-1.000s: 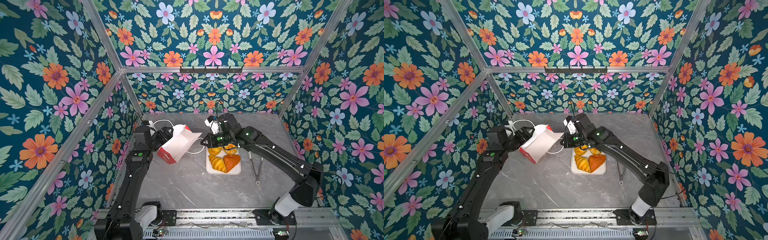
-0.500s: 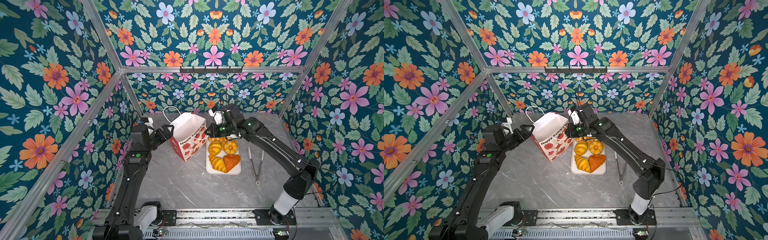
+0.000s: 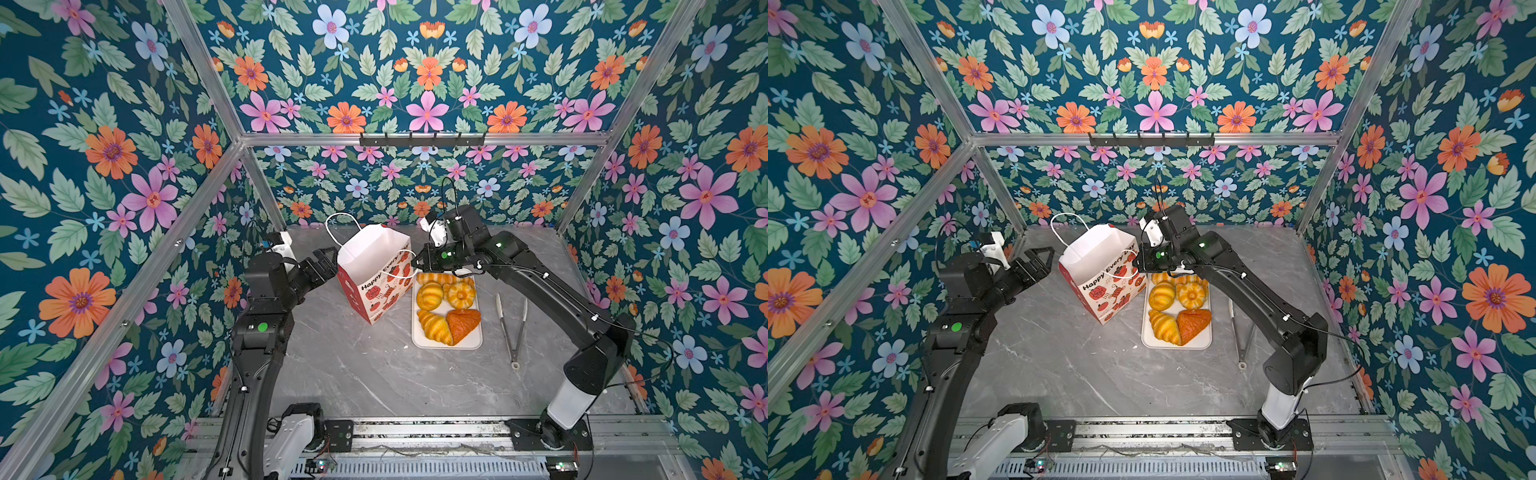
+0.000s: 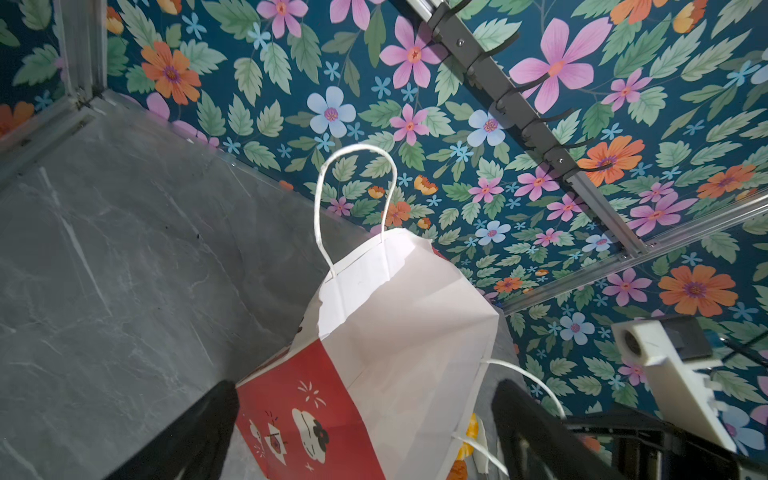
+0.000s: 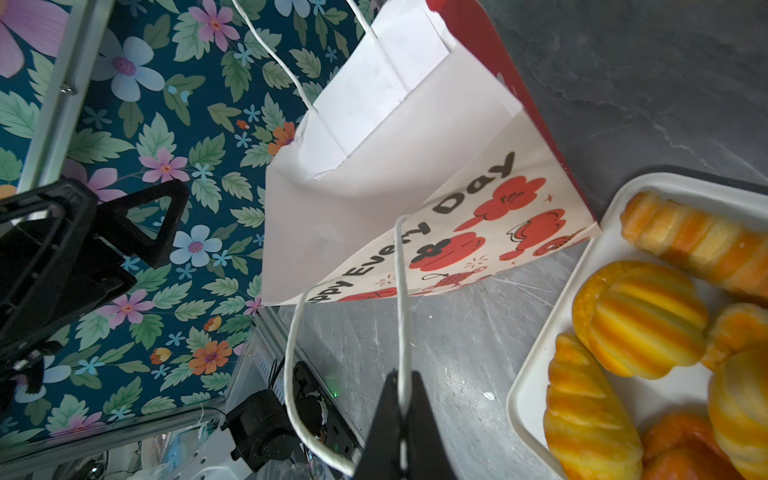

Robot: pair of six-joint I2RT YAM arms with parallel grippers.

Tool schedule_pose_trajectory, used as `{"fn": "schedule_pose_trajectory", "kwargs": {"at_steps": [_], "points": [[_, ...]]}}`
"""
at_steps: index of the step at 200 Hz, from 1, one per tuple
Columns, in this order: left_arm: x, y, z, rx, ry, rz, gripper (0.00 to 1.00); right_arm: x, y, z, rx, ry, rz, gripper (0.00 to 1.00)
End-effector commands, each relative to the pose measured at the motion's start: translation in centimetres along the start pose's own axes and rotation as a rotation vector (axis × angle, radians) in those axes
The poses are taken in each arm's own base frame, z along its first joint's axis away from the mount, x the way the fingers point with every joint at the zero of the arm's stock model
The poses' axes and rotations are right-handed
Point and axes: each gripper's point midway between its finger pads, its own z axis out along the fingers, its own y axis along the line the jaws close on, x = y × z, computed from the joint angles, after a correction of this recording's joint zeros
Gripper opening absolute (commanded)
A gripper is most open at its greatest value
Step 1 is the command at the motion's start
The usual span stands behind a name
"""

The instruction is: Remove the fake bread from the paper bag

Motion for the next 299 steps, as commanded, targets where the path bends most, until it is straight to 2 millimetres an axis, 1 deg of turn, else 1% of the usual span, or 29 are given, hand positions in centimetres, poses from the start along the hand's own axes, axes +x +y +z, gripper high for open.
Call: {"fn": "schedule_pose_trajectory", "kwargs": {"at_steps": [1, 31, 44, 60, 96, 119, 149, 167, 192, 215, 242, 266, 272, 273, 275, 284, 299], "points": [[-0.6, 1.3, -0.7, -0.083, -0.036, 0.053, 0.98, -0.5, 0.9, 0.3, -0.039, 0.004, -0.024, 0.00], [-1.4, 3.7, -2.0, -0.220, -0.112, 0.099, 0.98, -1.0, 2.2, 0.8, -0.108, 0.023, -0.031, 0.00], [-1.3, 4.5, -2.2, -0.255, -0.128, 0.109, 0.98, -1.3, 2.7, 1.0, -0.133, 0.027, -0.039, 0.00], [-1.0, 4.8, -2.1, -0.263, -0.123, 0.112, 0.98, -1.6, 2.9, 1.2, -0.139, 0.034, -0.051, 0.00], [-0.6, 4.8, -1.9, -0.250, -0.118, 0.108, 0.98, -2.0, 3.6, 1.8, -0.173, 0.060, -0.088, 0.00], [-0.3, 4.8, -1.7, -0.238, -0.112, 0.101, 0.98, -1.9, 3.2, 2.3, -0.156, 0.084, -0.099, 0.00], [-0.5, 4.7, -2.0, -0.234, -0.122, 0.105, 0.98, -0.6, 1.9, 2.8, -0.119, 0.117, -0.085, 0.00], [-0.9, 4.3, -2.3, -0.228, -0.141, 0.111, 0.98, 0.2, 1.1, 2.6, -0.093, 0.114, -0.075, 0.00], [-1.3, 4.2, -2.4, -0.227, -0.152, 0.120, 0.98, 0.9, 0.5, 1.7, -0.068, 0.091, -0.061, 0.00], [-1.4, 4.4, -2.3, -0.233, -0.165, 0.124, 0.98, 1.0, 0.2, 0.8, -0.042, 0.063, -0.060, 0.17], [-1.5, 4.6, -2.1, -0.235, -0.185, 0.136, 0.99, 0.6, 0.0, -0.4, -0.022, 0.016, -0.065, 0.33], [-1.7, 5.0, -2.2, -0.245, -0.214, 0.147, 1.00, -0.1, -0.2, -1.4, -0.032, -0.048, -0.061, 0.48], [-1.7, 5.1, -2.2, -0.247, -0.223, 0.150, 1.00, -0.2, -0.6, -1.1, -0.031, -0.058, -0.052, 0.51], [-1.7, 5.1, -2.2, -0.249, -0.226, 0.150, 1.00, -0.4, -0.2, -1.8, -0.038, -0.073, -0.058, 0.52], [-1.7, 5.2, -2.2, -0.250, -0.229, 0.151, 1.00, -0.6, 0.0, -2.4, -0.045, -0.091, -0.062, 0.53], [-1.8, 5.5, -2.2, -0.262, -0.241, 0.157, 1.00, -0.9, -0.1, -3.0, -0.051, -0.128, -0.057, 0.58], [-1.8, 5.9, -2.2, -0.276, -0.256, 0.167, 1.00, -1.4, -0.4, -3.7, -0.063, -0.175, -0.051, 0.63]]}}
